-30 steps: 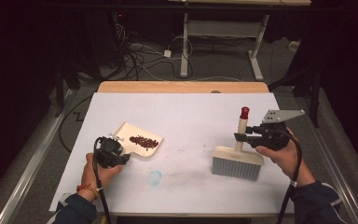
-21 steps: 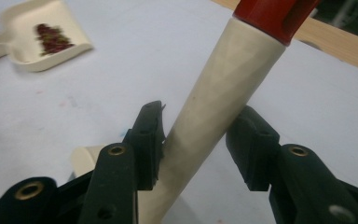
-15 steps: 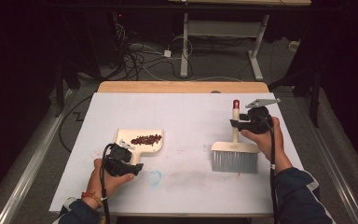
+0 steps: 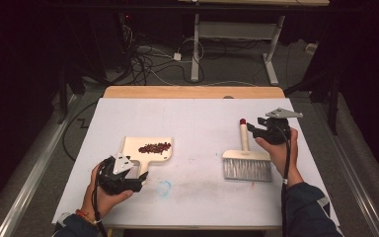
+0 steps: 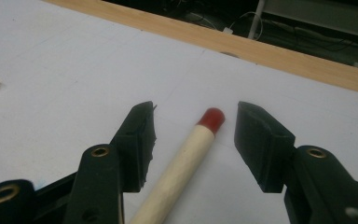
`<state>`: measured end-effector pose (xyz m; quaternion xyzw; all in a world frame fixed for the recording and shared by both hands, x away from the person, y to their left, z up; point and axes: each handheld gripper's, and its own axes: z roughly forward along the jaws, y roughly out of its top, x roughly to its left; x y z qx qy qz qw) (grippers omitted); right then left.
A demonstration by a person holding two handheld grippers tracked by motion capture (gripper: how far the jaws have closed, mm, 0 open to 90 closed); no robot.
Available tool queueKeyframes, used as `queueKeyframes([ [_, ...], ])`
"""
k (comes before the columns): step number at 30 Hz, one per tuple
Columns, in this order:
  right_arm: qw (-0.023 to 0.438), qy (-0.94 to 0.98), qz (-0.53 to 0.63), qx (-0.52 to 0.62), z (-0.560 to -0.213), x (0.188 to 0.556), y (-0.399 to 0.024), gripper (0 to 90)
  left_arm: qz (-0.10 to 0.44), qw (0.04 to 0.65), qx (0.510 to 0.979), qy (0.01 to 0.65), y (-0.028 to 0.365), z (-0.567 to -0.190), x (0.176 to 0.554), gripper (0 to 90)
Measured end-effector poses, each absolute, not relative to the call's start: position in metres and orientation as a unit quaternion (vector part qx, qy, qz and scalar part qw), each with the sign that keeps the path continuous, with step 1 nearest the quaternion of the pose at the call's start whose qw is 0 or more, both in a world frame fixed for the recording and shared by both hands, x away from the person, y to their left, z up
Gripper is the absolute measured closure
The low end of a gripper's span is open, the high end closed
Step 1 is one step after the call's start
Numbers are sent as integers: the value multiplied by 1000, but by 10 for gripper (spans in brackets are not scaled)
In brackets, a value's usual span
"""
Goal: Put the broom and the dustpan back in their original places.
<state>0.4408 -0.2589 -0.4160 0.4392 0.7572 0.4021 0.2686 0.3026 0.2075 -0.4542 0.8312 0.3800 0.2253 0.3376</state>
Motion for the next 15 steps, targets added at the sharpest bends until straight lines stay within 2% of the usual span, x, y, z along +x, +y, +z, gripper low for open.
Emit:
queueKeyframes([
  [9, 281, 750, 433, 414, -410, 429, -253, 338, 254, 364, 819, 363, 214, -457, 287, 210],
  [15, 300, 753, 443, 384, -404, 416, -243, 308, 268, 357, 821, 355, 215, -459, 279, 208],
])
